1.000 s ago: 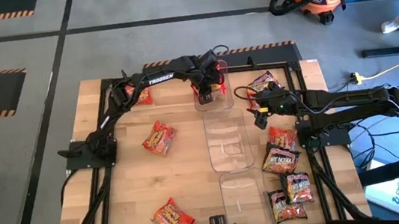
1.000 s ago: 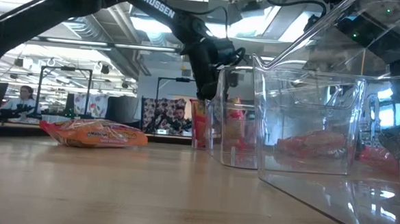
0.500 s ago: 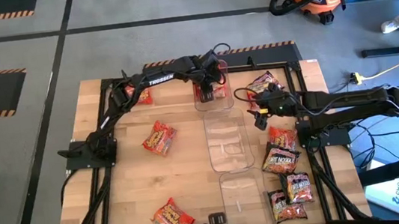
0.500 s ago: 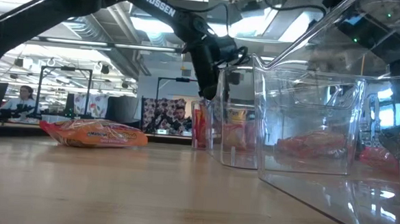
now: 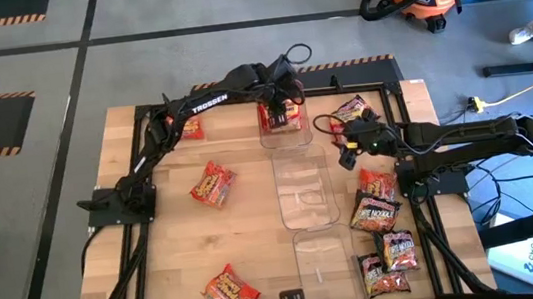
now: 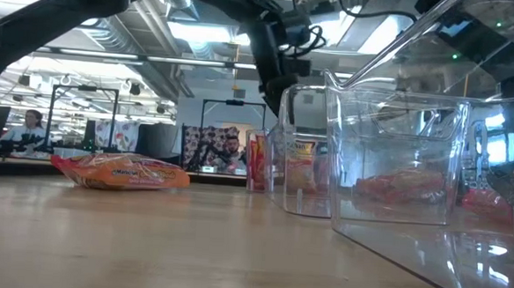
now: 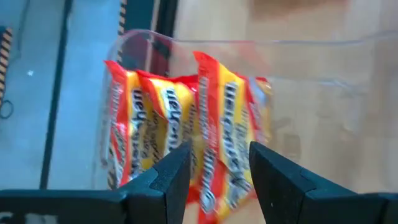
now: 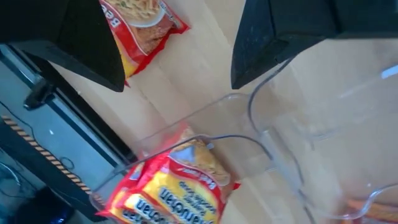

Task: Sort Maruchan noodles
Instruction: Put the red noodle pack into the top transparent bin

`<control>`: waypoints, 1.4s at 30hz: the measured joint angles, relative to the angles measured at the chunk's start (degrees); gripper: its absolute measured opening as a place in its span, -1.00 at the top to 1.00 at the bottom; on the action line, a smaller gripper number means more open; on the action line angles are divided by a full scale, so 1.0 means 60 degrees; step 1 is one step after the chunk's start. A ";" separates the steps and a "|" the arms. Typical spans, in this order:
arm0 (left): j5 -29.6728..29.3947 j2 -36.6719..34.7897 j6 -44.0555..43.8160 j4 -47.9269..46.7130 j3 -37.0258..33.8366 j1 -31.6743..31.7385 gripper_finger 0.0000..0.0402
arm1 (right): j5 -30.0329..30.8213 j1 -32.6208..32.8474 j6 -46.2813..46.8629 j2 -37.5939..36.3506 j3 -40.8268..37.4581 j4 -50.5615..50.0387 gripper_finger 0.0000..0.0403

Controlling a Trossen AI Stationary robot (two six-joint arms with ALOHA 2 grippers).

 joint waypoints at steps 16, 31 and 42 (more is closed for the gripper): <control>0.0381 -0.3107 -0.1517 0.1639 -0.4523 -0.0194 0.23 | -0.2380 -0.4554 0.0940 -0.0003 0.0331 -0.0959 -0.34; 0.0980 -0.8118 -0.2500 0.7490 -1.2231 -0.0901 0.23 | -0.4073 -0.7208 0.1173 0.1174 0.0331 -0.1587 -0.34; 0.0984 -0.8440 -0.2673 0.8363 -1.3413 -0.1924 0.23 | -0.5129 -0.7683 0.1460 0.2568 0.0331 -0.1770 -0.34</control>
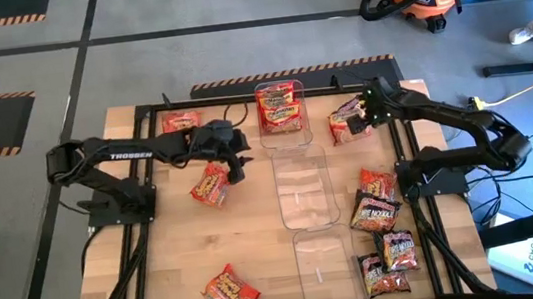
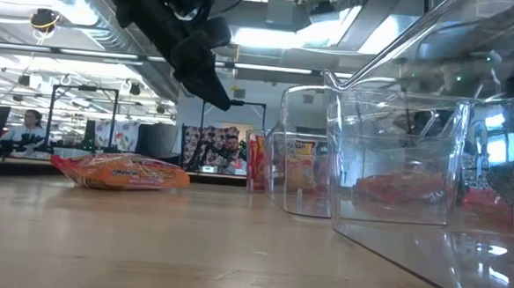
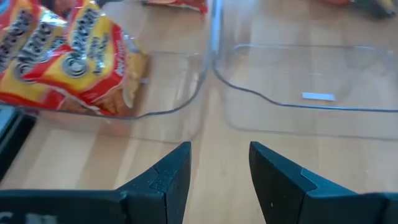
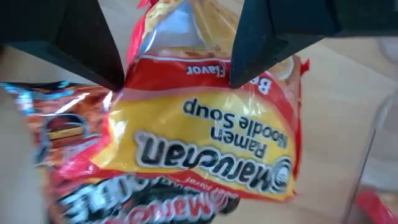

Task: Sort Maruchan noodles
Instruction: Put the red noodle pack into the top transparent bin

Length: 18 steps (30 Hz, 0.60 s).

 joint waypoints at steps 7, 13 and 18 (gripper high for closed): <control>-0.0004 0.0000 0.0191 0.0162 -0.0022 -0.0305 0.23 | -0.1739 -0.0004 -0.0041 0.0616 -0.0329 0.0949 -0.34; -0.0007 0.0004 0.0254 0.0500 -0.0022 -0.0411 0.23 | -0.2018 -0.0004 -0.0086 0.0612 -0.0710 0.1722 -0.24; -0.0007 0.0007 0.0255 0.0707 -0.0022 -0.0416 0.23 | -0.2156 0.0004 -0.0106 0.0608 -0.1175 0.2765 -0.01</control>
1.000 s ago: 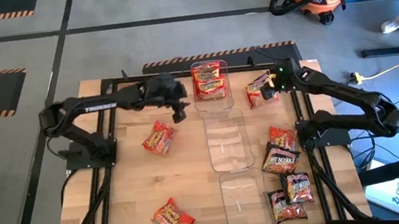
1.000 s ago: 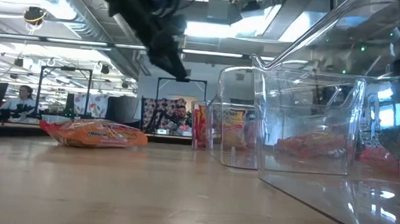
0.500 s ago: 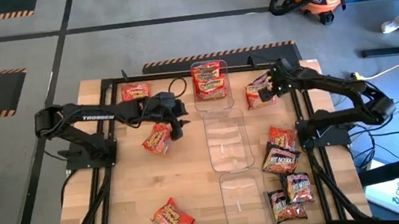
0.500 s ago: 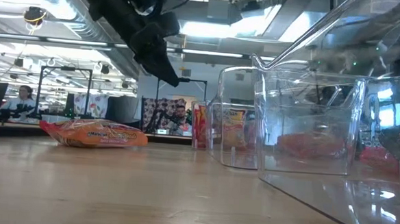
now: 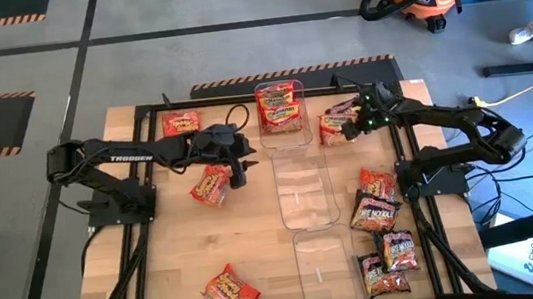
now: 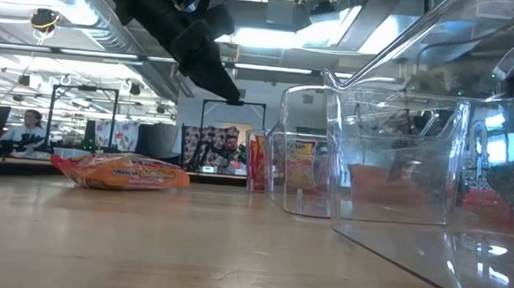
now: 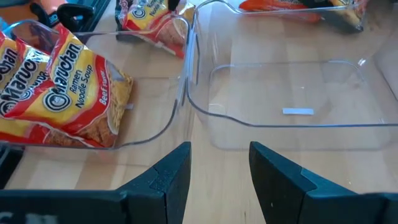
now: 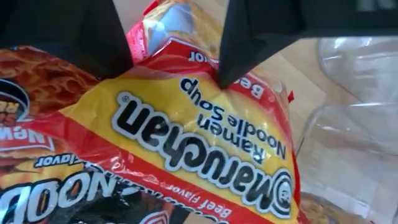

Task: Sort Maruchan noodles
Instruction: Put the red noodle pack into the top transparent bin

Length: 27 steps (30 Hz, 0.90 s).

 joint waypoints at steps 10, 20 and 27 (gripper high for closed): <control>-0.0004 0.0000 -0.0186 0.0058 0.0000 0.0000 0.23 | -0.0031 0.0007 -0.0795 0.0004 -0.0042 0.0435 0.78; -0.0004 0.0000 -0.0460 0.0083 0.0000 0.0000 0.23 | 0.0187 0.0007 -0.1620 -0.0398 -0.0085 0.0840 0.99; -0.0115 0.0007 -0.0453 0.0190 0.0000 0.0000 0.23 | 0.0172 0.0007 -0.1948 -0.1649 -0.0029 0.0850 1.00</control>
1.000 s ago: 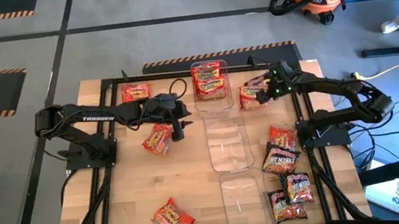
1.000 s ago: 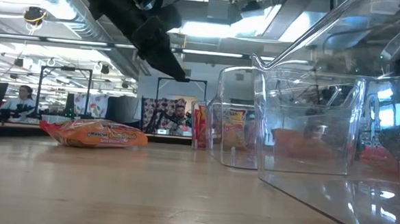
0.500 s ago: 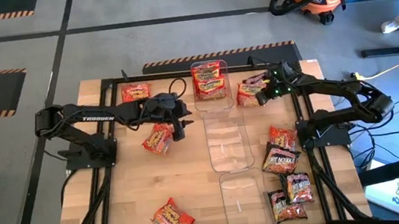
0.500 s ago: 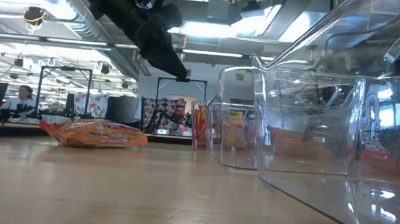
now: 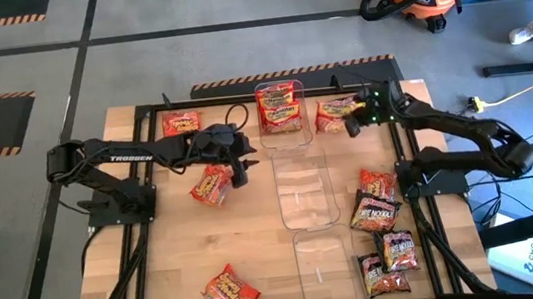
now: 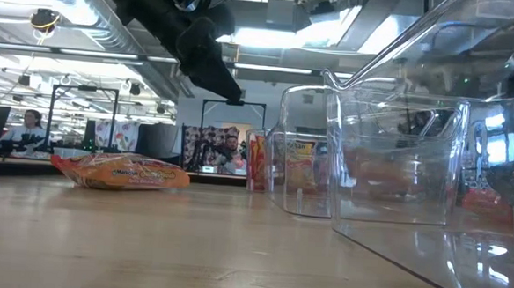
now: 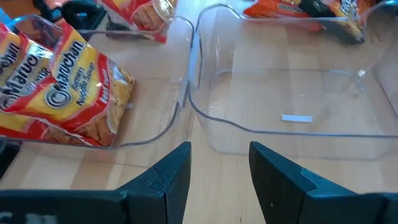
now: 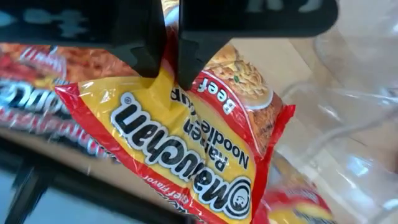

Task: Sort Maruchan noodles
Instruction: Put the red noodle pack into the top transparent bin

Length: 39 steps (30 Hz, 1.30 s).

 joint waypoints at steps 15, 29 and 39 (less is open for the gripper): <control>0.0710 0.0163 -0.1214 0.1671 0.0011 0.0372 -0.02 | -0.0653 0.0427 -0.0259 -0.2075 0.0020 -0.0264 1.00; 0.0380 0.0911 -0.2380 0.4867 0.0067 0.0658 -0.27 | 0.0760 0.3510 -0.0285 -0.2041 0.0024 0.0914 1.00; 0.1466 0.1042 -0.2567 0.1742 0.2336 0.1228 -0.27 | 0.1213 0.4843 -0.0569 -0.2041 0.0028 0.1926 1.00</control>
